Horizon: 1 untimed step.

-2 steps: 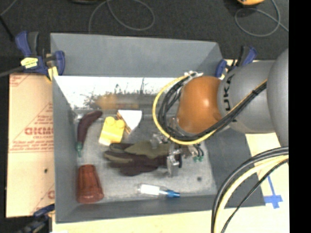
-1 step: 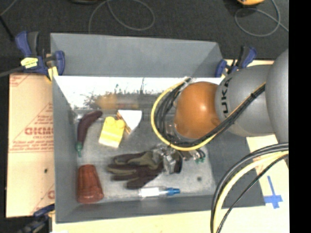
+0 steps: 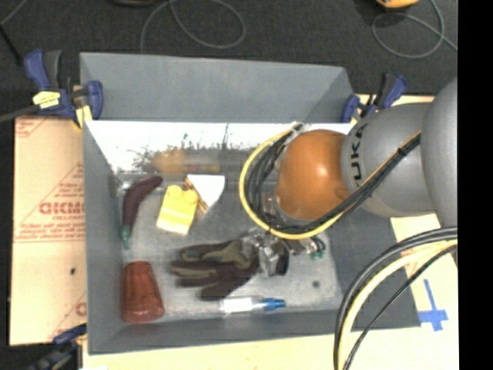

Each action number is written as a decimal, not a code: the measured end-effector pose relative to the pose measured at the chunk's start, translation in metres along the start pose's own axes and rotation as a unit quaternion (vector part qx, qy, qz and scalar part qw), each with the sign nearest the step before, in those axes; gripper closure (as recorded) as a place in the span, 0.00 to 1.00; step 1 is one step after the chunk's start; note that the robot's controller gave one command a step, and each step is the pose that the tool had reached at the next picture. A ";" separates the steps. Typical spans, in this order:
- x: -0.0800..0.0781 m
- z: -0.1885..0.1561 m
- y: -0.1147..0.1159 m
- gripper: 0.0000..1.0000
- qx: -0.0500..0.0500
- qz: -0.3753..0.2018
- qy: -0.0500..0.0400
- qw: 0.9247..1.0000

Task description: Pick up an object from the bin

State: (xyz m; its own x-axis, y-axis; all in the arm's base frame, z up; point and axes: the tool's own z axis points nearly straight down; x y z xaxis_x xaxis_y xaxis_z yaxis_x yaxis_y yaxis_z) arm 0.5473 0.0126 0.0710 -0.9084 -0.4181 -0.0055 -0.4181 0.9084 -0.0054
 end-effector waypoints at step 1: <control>-0.012 -0.081 -0.016 1.00 0.001 0.011 -0.001 1.000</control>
Offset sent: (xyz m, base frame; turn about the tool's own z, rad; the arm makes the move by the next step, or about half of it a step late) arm 0.0000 0.0000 0.0000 0.0000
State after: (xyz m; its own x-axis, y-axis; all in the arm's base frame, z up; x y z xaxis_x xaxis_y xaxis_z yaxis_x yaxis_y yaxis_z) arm 0.5647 0.0030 0.1519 -0.9174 -0.3979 -0.0083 -0.3978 0.9174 -0.0064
